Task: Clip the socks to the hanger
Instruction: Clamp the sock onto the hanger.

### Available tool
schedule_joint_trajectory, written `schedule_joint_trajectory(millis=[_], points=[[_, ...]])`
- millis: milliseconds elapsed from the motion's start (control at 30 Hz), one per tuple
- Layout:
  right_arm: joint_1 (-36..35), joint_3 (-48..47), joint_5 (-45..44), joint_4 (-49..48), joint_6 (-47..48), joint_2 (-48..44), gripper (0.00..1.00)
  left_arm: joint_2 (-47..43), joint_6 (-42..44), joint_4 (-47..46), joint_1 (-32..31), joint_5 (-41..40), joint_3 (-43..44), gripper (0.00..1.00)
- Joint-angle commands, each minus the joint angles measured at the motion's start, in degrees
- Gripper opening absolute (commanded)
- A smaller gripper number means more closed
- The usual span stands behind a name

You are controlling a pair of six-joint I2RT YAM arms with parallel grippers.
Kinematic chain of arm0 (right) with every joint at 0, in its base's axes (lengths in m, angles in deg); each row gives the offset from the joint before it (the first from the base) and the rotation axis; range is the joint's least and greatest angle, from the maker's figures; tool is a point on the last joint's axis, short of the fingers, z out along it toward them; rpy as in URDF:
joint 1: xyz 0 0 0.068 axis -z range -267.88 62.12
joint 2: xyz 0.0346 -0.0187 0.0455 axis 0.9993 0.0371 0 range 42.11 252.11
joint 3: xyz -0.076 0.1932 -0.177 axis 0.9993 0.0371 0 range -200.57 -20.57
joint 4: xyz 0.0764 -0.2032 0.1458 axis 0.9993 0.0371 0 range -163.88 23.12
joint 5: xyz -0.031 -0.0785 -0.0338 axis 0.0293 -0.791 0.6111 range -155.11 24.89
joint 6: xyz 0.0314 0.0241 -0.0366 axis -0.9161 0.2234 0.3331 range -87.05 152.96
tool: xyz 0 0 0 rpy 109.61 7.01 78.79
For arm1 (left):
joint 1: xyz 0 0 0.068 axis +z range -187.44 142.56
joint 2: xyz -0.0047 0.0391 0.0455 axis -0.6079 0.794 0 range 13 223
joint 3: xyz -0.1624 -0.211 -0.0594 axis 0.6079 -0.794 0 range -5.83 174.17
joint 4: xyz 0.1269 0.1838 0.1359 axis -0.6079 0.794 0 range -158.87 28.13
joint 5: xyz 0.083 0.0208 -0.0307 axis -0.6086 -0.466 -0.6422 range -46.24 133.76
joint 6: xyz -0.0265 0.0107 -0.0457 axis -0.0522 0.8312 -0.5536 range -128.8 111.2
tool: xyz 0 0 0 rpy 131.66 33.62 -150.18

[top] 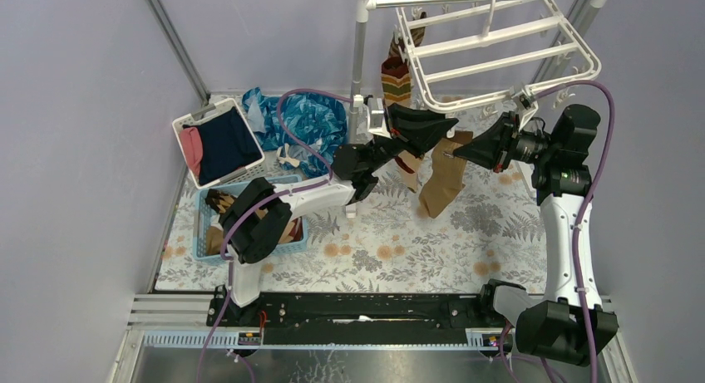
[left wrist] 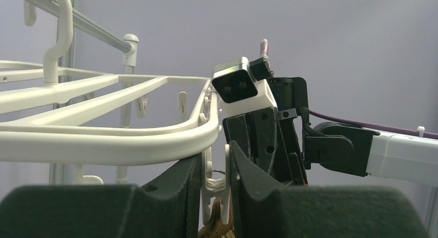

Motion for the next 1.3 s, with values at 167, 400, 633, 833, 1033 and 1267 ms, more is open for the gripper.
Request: schedule_joint_trajectory(millis=[167,400,633,833,1033,1267], points=[[-0.43,-1.21,4.59,2.28,2.48,-0.01,0.04,0.47,-1.21,-4.51,0.69,1.02,1.54,0.25],[-0.43,-2.63,2.82,2.13,2.68,0.37,0.04,0.13,-1.6,-4.87,0.79,1.27,1.19,0.25],[-0.47,-3.22,4.48,2.65,6.0,0.44,0.05,0.26,-2.27,-5.11,1.12,1.67,1.14,0.25],[-0.47,-7.3,0.75,23.44,29.74,0.19,0.11,0.43,-3.28,-5.68,1.32,2.07,1.28,0.25],[-0.47,-6.78,-4.24,25.07,35.63,-0.34,0.11,0.52,-3.63,-5.77,1.36,2.08,1.5,0.25],[-0.47,-6.04,-7.08,29.82,45.69,-1.22,0.11,0.69,-3.7,-5.68,1.34,1.76,1.75,0.25]])
